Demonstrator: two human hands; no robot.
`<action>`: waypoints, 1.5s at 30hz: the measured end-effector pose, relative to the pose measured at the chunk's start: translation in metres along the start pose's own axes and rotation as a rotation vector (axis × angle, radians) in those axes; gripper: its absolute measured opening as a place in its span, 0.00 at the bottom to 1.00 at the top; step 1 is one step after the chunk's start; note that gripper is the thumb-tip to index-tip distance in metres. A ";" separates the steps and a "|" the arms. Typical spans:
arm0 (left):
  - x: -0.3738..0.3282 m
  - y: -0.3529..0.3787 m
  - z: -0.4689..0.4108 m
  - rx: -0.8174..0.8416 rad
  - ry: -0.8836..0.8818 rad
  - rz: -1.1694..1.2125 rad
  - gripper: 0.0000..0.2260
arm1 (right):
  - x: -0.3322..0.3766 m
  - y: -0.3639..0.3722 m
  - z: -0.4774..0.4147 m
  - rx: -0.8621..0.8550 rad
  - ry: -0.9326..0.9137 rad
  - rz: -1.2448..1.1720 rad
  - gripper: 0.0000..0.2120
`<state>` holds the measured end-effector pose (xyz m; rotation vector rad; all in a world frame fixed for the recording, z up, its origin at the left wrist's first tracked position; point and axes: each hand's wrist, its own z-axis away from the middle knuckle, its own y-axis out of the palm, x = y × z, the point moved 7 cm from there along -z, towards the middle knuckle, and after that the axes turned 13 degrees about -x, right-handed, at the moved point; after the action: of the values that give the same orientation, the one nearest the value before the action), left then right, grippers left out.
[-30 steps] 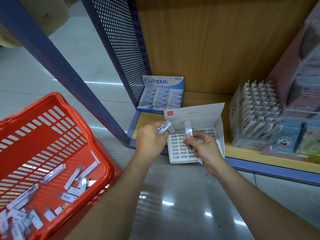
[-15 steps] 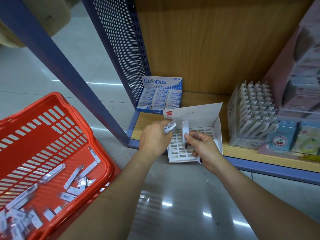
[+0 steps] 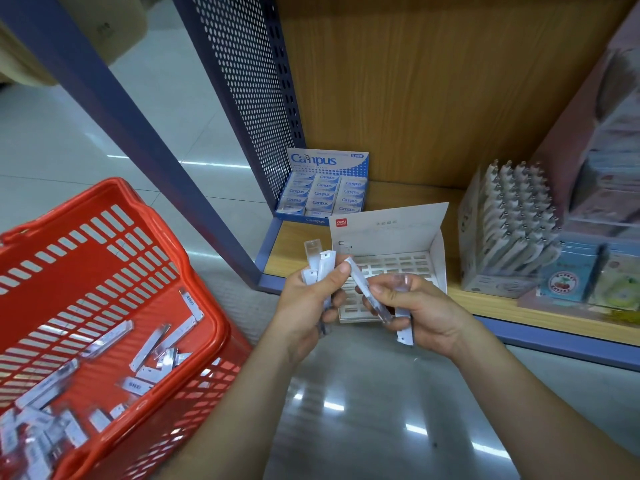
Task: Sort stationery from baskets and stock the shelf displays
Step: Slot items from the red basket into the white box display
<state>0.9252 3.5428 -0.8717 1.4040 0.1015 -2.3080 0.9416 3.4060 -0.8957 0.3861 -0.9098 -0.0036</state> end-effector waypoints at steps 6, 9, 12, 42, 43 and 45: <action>0.001 -0.016 -0.003 -0.223 0.083 -0.042 0.06 | 0.003 0.003 0.001 -0.110 -0.132 0.233 0.10; 0.003 -0.013 0.002 -0.256 0.113 -0.052 0.07 | 0.010 0.005 0.002 -0.201 -0.265 0.418 0.06; 0.004 -0.013 0.009 -0.272 0.131 -0.010 0.08 | 0.010 0.008 0.002 -0.236 -0.209 0.083 0.03; 0.030 -0.025 -0.003 -0.170 0.406 -0.912 0.17 | 0.032 0.002 -0.041 -0.548 -0.609 0.545 0.10; 0.031 -0.026 -0.003 -0.171 0.403 -0.922 0.17 | 0.032 0.003 -0.041 -0.549 -0.621 0.575 0.11; 0.032 -0.028 -0.004 -0.168 0.401 -0.933 0.17 | 0.031 0.006 -0.040 -0.544 -0.643 0.627 0.11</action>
<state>0.9052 3.5588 -0.9060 1.9738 1.2768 -2.5124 0.9904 3.4192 -0.8920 -0.4486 -1.5801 0.2057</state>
